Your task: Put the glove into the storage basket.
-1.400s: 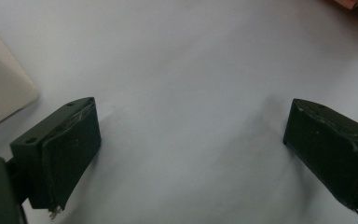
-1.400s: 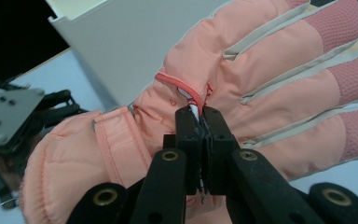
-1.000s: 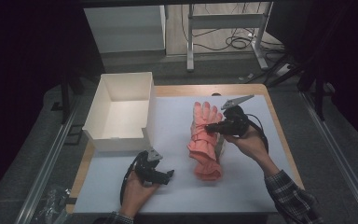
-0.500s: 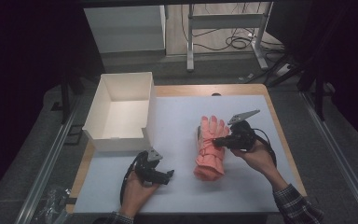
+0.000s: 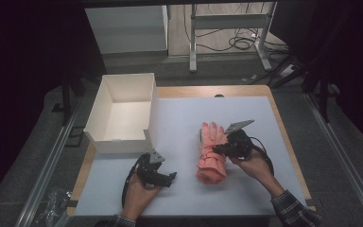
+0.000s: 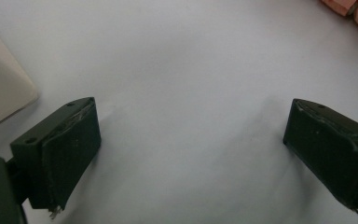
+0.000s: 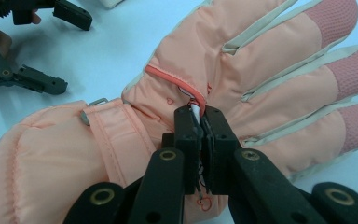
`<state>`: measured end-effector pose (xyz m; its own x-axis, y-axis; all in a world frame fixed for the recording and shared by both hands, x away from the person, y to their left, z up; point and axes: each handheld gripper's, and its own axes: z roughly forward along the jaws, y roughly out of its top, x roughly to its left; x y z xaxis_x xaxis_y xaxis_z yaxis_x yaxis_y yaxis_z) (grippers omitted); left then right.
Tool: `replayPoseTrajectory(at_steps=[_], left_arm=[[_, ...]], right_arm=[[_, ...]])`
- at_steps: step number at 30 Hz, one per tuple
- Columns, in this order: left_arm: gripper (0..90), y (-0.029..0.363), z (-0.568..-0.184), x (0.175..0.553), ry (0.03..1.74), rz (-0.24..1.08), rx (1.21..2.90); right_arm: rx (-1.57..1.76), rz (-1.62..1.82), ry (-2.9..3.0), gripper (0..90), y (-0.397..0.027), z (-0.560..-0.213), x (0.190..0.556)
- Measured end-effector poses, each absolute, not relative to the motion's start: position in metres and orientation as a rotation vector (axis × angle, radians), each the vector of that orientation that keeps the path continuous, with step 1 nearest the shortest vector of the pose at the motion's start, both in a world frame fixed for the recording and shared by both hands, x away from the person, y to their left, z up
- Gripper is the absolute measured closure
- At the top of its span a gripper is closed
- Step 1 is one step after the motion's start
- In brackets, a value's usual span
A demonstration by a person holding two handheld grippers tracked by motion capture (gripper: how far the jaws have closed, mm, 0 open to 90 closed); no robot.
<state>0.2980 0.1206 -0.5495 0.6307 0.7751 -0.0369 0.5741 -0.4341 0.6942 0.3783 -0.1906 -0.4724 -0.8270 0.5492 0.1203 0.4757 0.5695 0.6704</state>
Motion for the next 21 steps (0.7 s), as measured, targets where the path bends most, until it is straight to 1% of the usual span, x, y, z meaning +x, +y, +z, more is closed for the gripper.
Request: replayPoseTrajectory(at_steps=[2,5,7,8,11,17,21], left_arm=[[3.9,0.121,-0.549,0.298,1.050,0.377,2.166],[3.9,0.121,-0.549,0.298,1.049,0.377,2.165],[3.9,0.120,-0.550,0.298,1.051,0.377,2.162],[3.9,0.120,-0.550,0.298,1.051,0.377,2.162],[3.9,0.120,-0.550,0.298,1.050,0.380,2.162],[3.9,0.120,-0.550,0.298,1.053,0.379,2.157],[3.9,0.120,-0.550,0.298,1.050,0.379,2.163]], right_arm=[[0.886,1.108,2.691,84.5,-0.191,-0.473,0.378],[0.877,1.114,2.675,76.0,-0.192,-0.472,0.376],[0.866,1.129,2.658,68.9,-0.193,-0.468,0.374],[0.866,1.129,2.658,68.9,-0.193,-0.468,0.374],[0.861,1.190,2.623,60.4,-0.198,-0.457,0.371],[0.845,1.213,2.538,59.2,-0.211,-0.443,0.365],[0.864,1.206,2.505,60.5,-0.224,-0.444,0.361]])
